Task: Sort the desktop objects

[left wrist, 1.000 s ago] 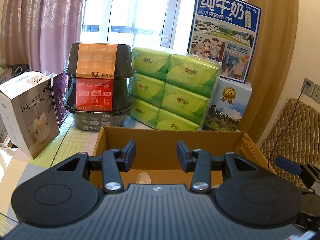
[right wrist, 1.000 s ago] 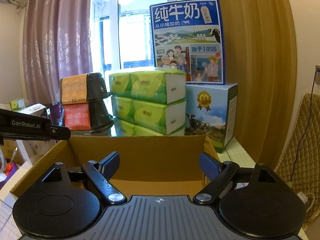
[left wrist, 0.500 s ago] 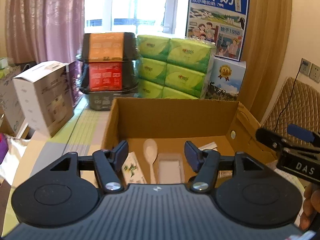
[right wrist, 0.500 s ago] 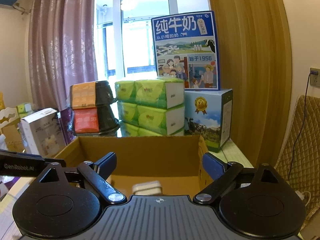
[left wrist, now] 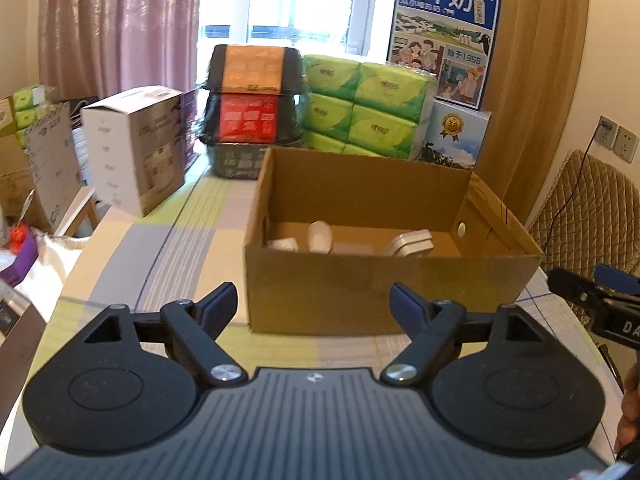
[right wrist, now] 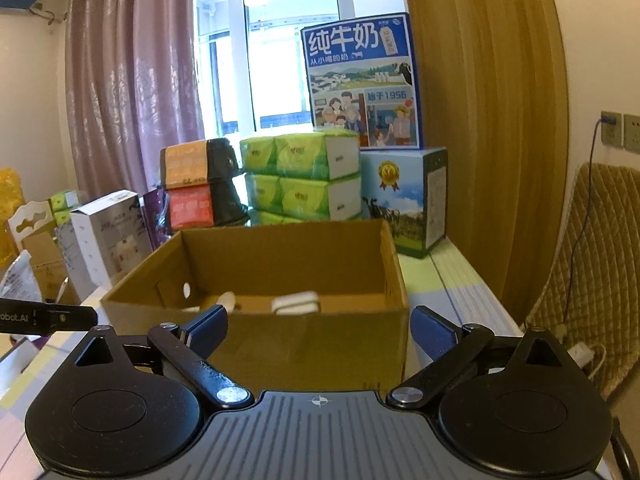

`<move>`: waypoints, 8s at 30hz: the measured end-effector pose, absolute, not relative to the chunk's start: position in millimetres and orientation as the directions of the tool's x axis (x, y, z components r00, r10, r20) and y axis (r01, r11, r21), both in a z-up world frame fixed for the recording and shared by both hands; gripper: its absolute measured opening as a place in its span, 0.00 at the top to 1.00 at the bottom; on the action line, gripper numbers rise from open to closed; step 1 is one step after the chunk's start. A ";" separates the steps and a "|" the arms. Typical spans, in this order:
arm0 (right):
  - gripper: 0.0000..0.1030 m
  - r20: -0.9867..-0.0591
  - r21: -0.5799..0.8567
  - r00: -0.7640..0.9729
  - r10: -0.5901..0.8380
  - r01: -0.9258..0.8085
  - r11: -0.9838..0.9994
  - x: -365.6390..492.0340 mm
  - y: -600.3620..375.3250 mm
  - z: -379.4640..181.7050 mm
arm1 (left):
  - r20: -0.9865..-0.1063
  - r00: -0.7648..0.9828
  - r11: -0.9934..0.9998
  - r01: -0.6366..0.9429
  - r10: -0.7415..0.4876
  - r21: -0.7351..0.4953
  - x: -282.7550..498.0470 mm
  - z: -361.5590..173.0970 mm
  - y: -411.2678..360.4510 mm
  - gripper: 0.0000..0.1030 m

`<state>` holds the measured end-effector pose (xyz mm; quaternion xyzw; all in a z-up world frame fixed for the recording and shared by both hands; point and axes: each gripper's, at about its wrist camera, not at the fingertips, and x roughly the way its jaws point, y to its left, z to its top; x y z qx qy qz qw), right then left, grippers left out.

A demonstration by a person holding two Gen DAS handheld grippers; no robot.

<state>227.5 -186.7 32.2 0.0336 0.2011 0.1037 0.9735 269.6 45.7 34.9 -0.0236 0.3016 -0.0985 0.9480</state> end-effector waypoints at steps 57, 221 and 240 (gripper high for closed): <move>0.27 -0.679 0.088 0.662 0.317 -0.356 0.931 149.5 -138.7 -85.8 | -0.667 0.716 0.975 0.204 -0.208 -0.085 186.9 -35.1 42.0 0.19; 0.61 -0.663 0.041 0.702 0.262 -0.316 0.948 159.4 -159.4 -75.6 | -0.761 0.604 0.943 0.330 -0.238 -0.032 205.2 -93.9 -12.1 0.50; 0.61 -0.619 0.020 0.742 0.256 -0.311 0.950 154.4 -155.0 -62.0 | -0.722 0.649 0.951 0.308 -0.242 -0.042 196.6 -62.1 -11.1 0.51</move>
